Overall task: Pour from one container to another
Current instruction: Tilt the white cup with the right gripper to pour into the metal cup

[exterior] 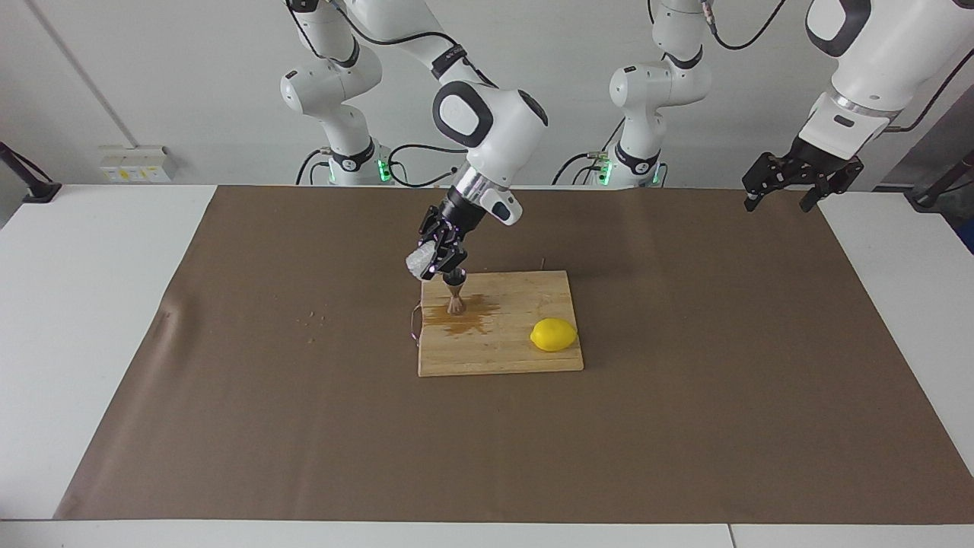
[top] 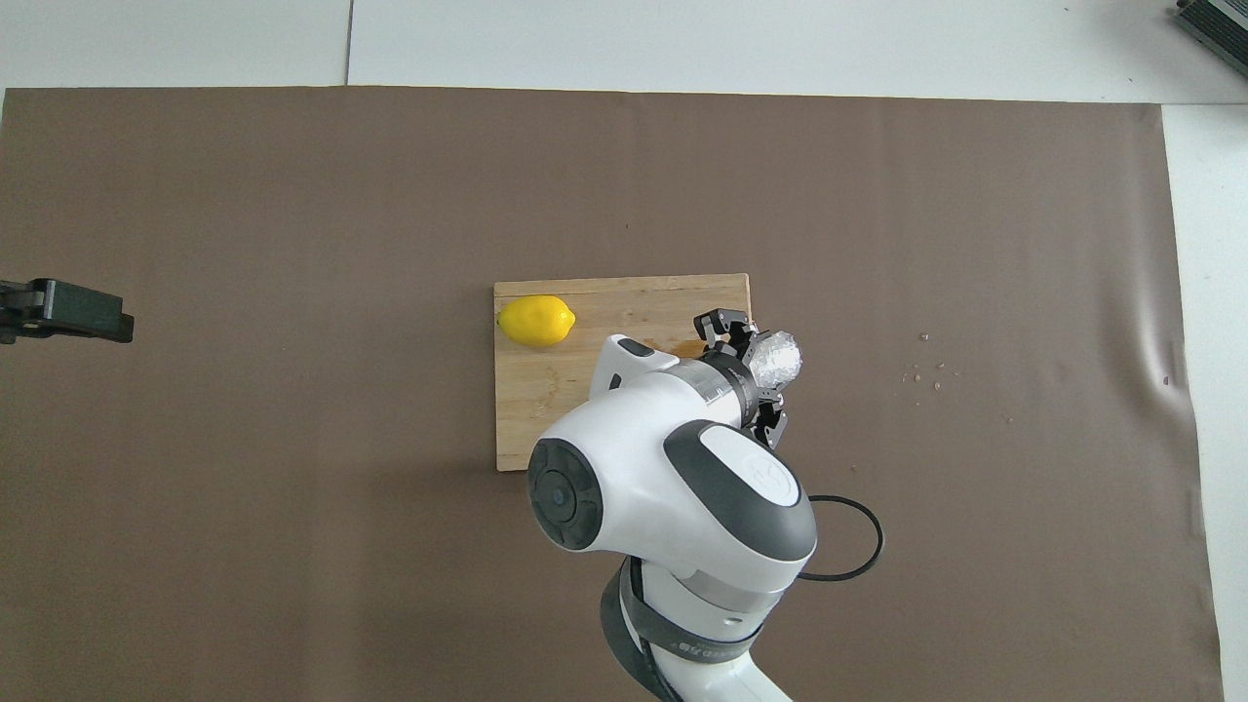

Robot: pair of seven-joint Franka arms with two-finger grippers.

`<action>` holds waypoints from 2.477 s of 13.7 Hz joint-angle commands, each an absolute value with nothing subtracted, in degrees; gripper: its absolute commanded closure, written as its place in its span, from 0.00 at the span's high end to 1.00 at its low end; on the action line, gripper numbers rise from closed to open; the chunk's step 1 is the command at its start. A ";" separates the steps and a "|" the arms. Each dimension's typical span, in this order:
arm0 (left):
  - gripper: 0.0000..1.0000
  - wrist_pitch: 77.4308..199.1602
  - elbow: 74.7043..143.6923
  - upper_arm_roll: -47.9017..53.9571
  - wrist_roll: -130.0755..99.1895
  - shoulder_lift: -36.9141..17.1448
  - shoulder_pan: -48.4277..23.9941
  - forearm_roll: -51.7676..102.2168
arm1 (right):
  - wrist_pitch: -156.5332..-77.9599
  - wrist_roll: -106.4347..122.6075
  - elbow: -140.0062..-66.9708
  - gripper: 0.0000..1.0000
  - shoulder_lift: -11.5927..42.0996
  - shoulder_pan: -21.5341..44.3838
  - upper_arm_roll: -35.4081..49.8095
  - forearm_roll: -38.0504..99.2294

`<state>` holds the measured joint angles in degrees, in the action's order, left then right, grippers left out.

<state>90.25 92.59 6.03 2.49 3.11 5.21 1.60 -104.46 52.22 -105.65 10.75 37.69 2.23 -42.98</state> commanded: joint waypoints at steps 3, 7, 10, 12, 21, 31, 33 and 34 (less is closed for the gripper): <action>1.00 88.69 90.62 6.24 2.72 3.60 5.10 0.27 | -102.48 47.91 -105.20 0.00 11.95 39.37 2.46 -48.78; 1.00 83.95 87.38 6.68 2.99 2.99 5.10 1.05 | -102.75 45.10 -105.64 0.00 12.30 39.46 2.55 -50.62; 1.00 83.67 88.06 6.94 2.73 3.16 5.01 1.40 | -101.96 42.37 -106.52 0.00 12.92 41.40 2.55 -53.78; 1.00 85.42 89.29 6.86 2.73 3.60 5.10 2.37 | -102.04 42.36 -106.96 0.00 12.92 41.48 2.55 -54.23; 1.00 87.10 93.16 6.77 2.64 5.36 5.01 2.46 | -102.74 37.45 -111.88 0.00 12.22 42.45 2.55 -60.37; 1.00 86.31 93.08 6.59 2.64 5.36 5.63 2.37 | -102.74 33.14 -111.97 0.00 12.66 43.16 2.64 -61.26; 1.00 86.31 93.08 6.59 2.64 5.36 5.54 2.37 | -102.92 32.96 -111.36 0.00 12.57 42.72 2.64 -60.65; 1.00 86.31 93.08 6.59 2.64 5.36 5.54 2.37 | -103.62 33.05 -110.40 0.00 12.31 42.02 2.72 -59.69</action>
<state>85.75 91.22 6.62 2.47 3.73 5.38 1.89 -102.81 33.86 -111.16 13.12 43.29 2.27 -59.61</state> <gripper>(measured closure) 0.000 0.498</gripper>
